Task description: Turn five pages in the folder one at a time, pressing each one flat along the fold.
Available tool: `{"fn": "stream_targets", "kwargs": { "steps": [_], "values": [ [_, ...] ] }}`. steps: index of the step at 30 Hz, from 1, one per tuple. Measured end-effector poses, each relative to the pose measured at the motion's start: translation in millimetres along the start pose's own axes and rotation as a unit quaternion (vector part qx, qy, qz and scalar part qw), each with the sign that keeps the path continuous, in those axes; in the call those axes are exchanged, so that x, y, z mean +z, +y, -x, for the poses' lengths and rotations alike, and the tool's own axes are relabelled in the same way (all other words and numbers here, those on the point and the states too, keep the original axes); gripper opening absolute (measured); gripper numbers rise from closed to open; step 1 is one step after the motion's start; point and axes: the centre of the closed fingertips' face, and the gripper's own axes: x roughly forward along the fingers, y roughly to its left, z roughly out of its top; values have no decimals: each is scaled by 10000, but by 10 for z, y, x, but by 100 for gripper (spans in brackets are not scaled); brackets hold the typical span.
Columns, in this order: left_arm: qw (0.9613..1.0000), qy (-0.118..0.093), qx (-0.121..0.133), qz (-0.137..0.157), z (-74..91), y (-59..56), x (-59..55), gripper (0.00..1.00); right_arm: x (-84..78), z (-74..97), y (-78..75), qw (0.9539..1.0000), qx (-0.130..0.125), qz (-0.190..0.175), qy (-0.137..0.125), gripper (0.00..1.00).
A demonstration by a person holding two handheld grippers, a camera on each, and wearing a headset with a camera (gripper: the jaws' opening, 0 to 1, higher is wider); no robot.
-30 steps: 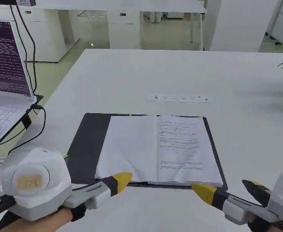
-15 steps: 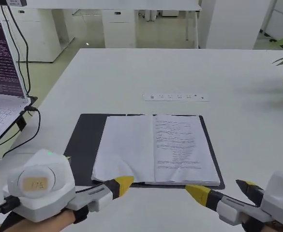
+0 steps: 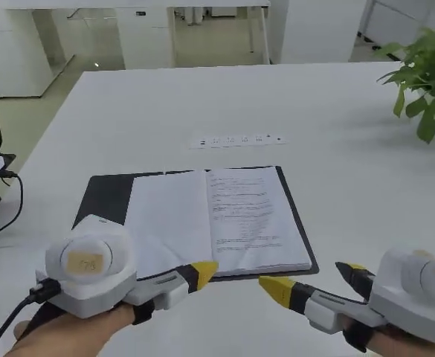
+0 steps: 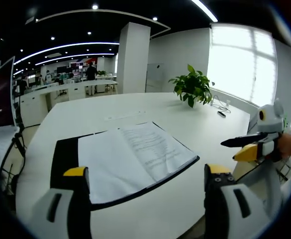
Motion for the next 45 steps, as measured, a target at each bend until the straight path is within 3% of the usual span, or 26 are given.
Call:
{"fn": "stream_targets", "kwargs": {
  "steps": [16,18,24,30,45],
  "values": [
    [9977,226,-469,-429,-552,-262,-20,92,10,118,-35,9996,-236,-50,-154,96],
    [9964,406,-537,-519,-642,-313,-60,91,12,125,-45,9995,-274,-66,-164,96],
    [9951,342,-743,-560,-857,-473,-28,90,23,149,-67,9990,-368,-120,-226,96],
    [9927,516,-855,-674,-1084,-571,-144,88,29,160,-81,9985,-441,-175,-259,96],
    [9910,680,-912,-698,-1560,-695,-318,84,14,126,-130,9979,-573,-218,-211,95]
  ]
}}
